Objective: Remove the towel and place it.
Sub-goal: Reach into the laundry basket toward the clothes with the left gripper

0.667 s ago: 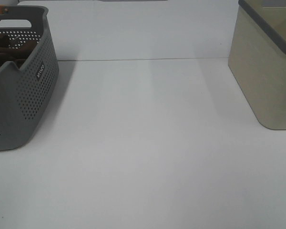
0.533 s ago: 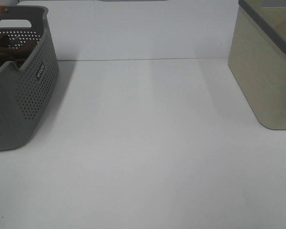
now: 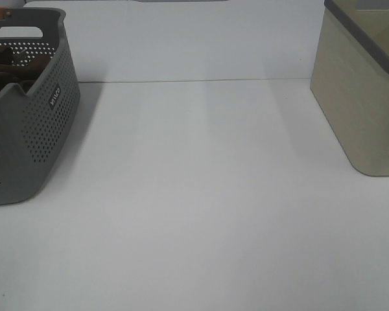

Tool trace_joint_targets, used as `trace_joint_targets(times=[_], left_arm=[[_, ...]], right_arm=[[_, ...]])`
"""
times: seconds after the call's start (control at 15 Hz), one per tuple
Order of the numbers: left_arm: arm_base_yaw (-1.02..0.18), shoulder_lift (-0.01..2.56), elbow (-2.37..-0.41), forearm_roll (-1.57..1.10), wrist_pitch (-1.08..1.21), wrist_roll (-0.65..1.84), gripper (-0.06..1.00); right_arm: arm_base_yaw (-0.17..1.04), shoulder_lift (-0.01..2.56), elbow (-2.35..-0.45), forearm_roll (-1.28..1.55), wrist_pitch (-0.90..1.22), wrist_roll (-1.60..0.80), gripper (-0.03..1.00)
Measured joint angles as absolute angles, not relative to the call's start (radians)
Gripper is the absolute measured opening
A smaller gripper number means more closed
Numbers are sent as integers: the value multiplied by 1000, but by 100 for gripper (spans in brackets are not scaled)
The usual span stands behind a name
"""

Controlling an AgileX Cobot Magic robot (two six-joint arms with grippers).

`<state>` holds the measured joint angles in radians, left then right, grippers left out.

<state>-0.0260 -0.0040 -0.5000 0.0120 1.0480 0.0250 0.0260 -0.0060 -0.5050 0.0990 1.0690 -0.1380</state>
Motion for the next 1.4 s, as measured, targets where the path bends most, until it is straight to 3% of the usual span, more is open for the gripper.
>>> trace_joint_targets(times=[1.4], left_arm=[[-26, -4, -500, 12, 1048, 25, 80]], right_arm=[[26, -6, -505, 99, 1069, -138, 48]])
